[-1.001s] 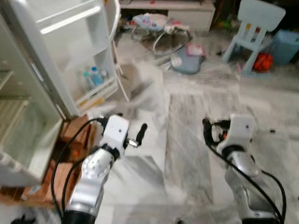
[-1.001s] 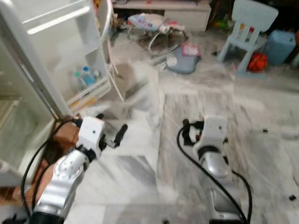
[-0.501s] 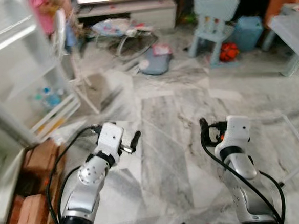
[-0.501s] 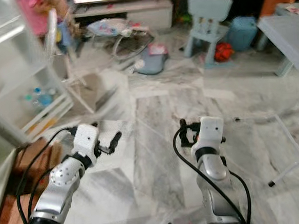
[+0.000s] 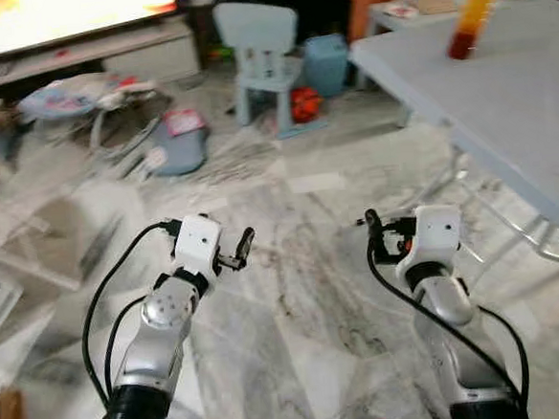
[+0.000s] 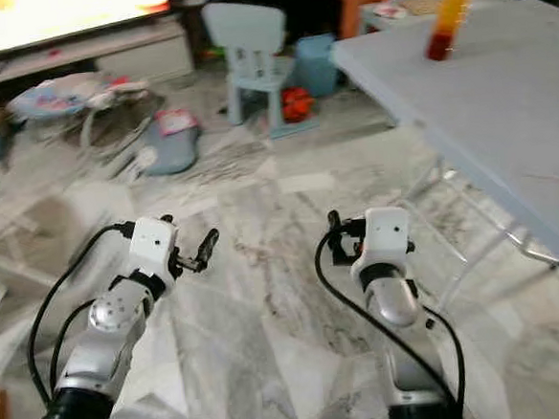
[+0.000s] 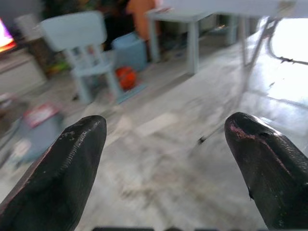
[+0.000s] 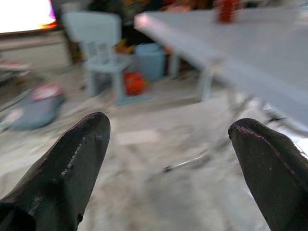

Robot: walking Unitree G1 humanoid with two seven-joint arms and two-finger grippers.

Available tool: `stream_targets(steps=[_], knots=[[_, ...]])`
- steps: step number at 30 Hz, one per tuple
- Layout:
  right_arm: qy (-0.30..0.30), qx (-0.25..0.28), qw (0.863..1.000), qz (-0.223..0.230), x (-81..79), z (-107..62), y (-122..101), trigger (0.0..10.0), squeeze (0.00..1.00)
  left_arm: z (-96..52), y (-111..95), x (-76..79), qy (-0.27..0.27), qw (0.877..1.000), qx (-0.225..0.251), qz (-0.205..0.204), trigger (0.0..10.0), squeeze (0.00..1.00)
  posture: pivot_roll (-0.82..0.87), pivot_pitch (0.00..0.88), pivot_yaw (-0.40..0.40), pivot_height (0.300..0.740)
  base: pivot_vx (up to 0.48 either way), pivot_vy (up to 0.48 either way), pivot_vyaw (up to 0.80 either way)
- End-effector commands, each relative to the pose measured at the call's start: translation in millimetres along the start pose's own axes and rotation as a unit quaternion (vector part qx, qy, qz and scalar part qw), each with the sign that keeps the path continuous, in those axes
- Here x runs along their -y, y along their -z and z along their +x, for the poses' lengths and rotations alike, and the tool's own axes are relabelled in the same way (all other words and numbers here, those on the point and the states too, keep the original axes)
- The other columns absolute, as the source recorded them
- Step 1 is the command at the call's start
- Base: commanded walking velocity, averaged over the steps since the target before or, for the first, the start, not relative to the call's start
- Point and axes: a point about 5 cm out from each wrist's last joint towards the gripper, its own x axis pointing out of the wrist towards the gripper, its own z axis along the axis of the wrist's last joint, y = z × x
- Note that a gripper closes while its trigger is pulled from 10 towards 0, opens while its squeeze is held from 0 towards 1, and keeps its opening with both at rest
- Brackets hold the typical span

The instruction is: Restocking fridge

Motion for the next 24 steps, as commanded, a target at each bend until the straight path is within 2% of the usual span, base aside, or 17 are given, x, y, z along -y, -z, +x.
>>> stream_targets(steps=[1,4,11,19,24], knots=[[0.015,-0.005,1.0,-0.003,12.1,2.3,1.4,10.0,0.0,2.6,-3.1,6.1,0.008,1.0,0.008,0.001,10.0,0.0,0.04,0.018,0.0,0.74,0.48,0.0,-0.8],[0.018,-0.002,1.0,-0.004,14.8,3.3,-0.6,10.0,0.0,3.1,-4.2,0.6,-0.013,1.0,0.013,-0.005,10.0,0.0,0.03,0.016,-0.005,0.74,0.476,0.0,-0.8],[0.01,-0.004,1.0,0.0,7.0,-5.8,3.3,10.0,0.0,3.8,-8.1,-15.2,-0.061,0.998,0.027,-0.022,10.0,0.0,0.03,0.02,-0.003,0.74,0.442,0.0,-0.8],[0.002,0.002,1.0,-0.001,3.5,-7.7,2.2,10.0,0.0,7.5,-13.6,-19.7,-0.067,0.997,0.038,-0.025,10.0,0.0,0.03,0.025,-0.002,0.74,0.428,0.0,-0.8],[-0.001,0.008,1.0,0.001,3.6,-11.5,1.4,10.0,0.0,8.2,-11.8,-29.2,-0.087,0.995,0.032,-0.036,10.0,0.0,0.02,0.031,-0.001,0.74,0.225,0.353,-0.58]])
